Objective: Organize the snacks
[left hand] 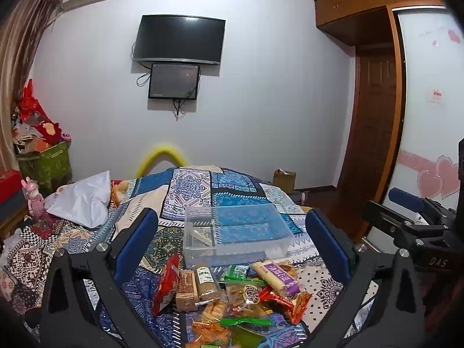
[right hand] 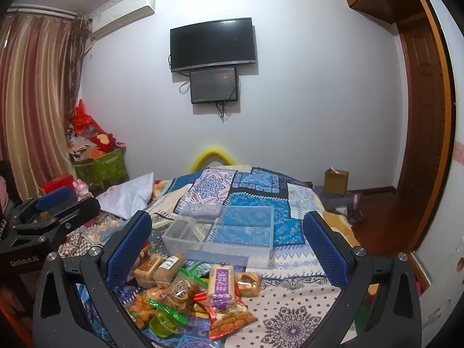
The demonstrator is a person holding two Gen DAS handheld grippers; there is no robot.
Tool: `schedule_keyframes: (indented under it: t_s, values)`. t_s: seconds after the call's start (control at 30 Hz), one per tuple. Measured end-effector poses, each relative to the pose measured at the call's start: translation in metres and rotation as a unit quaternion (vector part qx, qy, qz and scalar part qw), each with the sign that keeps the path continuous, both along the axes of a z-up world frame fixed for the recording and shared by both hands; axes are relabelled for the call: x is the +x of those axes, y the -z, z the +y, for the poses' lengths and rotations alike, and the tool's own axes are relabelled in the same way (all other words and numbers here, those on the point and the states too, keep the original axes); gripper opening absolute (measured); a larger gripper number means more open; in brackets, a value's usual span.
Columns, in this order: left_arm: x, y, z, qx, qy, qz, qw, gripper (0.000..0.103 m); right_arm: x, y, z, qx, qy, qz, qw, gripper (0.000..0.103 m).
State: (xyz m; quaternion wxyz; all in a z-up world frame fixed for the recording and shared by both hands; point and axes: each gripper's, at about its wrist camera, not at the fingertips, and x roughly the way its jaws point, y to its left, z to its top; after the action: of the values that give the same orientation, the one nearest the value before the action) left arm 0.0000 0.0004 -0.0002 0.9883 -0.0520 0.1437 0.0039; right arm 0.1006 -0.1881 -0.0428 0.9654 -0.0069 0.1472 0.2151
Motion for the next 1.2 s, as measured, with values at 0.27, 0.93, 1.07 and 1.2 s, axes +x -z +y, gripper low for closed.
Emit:
schedule_keyframes:
  t_s: [0.27,0.93,1.07,1.2]
  values:
    - [0.009,-0.005,0.002,-0.005,-0.002,0.007,1.0,0.103,0.0,0.001,0.001,0.001,-0.003,0.001,1.0,0.103]
    - [-0.001,-0.002,0.002,-0.006,-0.003,-0.009,0.9999,0.103,-0.005,-0.004,0.0,0.008,-0.008,-0.002,1.0,0.103]
    - [-0.003,-0.003,0.002,-0.006,-0.004,-0.011,0.9999,0.103,-0.005,-0.005,-0.001,0.01,-0.008,-0.003,1.0,0.103]
    - [-0.003,-0.003,0.001,-0.007,-0.004,-0.01,0.9999,0.103,-0.005,-0.006,-0.001,0.011,-0.009,-0.004,1.0,0.103]
